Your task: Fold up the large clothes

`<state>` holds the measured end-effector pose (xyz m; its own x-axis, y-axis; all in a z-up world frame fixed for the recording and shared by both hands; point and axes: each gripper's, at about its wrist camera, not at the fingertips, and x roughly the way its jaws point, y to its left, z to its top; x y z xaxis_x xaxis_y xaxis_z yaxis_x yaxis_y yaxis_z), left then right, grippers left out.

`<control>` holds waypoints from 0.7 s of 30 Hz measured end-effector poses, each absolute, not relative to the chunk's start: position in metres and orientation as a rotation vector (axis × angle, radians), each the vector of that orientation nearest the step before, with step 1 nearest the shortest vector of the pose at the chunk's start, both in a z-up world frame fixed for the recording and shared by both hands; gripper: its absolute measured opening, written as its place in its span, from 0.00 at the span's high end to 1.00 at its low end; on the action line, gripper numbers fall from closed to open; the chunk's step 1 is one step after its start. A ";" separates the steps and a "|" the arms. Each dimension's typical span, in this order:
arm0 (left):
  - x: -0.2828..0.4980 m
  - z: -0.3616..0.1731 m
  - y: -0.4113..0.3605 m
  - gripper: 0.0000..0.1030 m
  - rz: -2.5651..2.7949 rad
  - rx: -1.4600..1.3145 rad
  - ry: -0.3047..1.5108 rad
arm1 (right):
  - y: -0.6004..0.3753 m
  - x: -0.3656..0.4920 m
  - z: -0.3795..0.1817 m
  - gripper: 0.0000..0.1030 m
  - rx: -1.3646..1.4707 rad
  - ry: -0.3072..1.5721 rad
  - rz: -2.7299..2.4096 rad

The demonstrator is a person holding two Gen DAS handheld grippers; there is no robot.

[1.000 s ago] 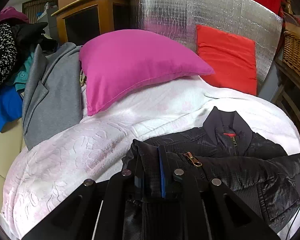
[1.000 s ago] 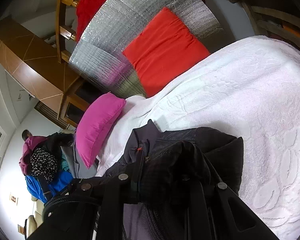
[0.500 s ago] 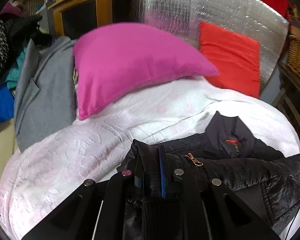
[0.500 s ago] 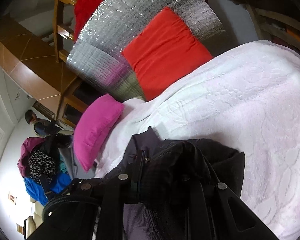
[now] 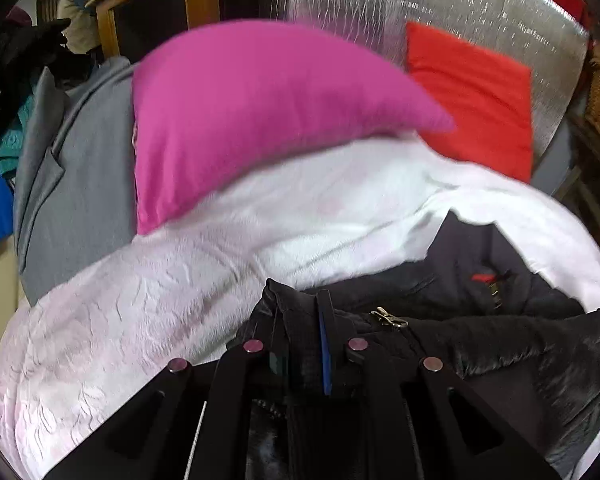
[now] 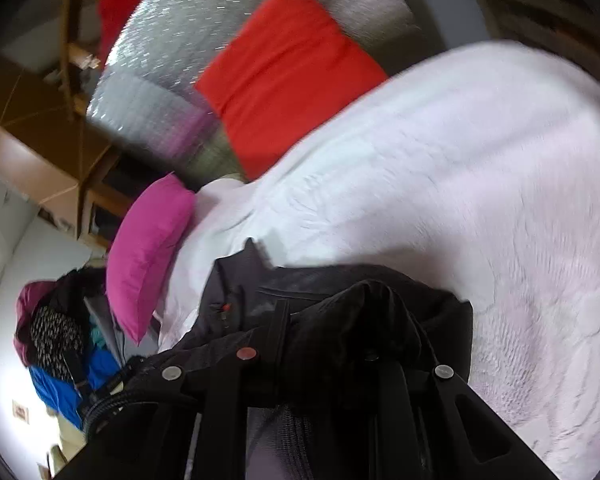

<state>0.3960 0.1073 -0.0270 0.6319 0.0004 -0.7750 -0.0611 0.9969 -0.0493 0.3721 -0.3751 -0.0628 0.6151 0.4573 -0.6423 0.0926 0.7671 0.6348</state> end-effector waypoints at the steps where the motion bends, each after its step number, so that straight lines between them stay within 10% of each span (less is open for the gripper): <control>1: 0.396 -0.025 0.108 0.88 0.029 -0.082 0.883 | -0.375 0.374 -0.056 0.82 0.671 0.897 0.237; 21: 0.440 -0.076 0.100 0.88 0.073 -0.086 1.007 | -0.402 0.410 -0.134 0.78 0.960 1.007 0.202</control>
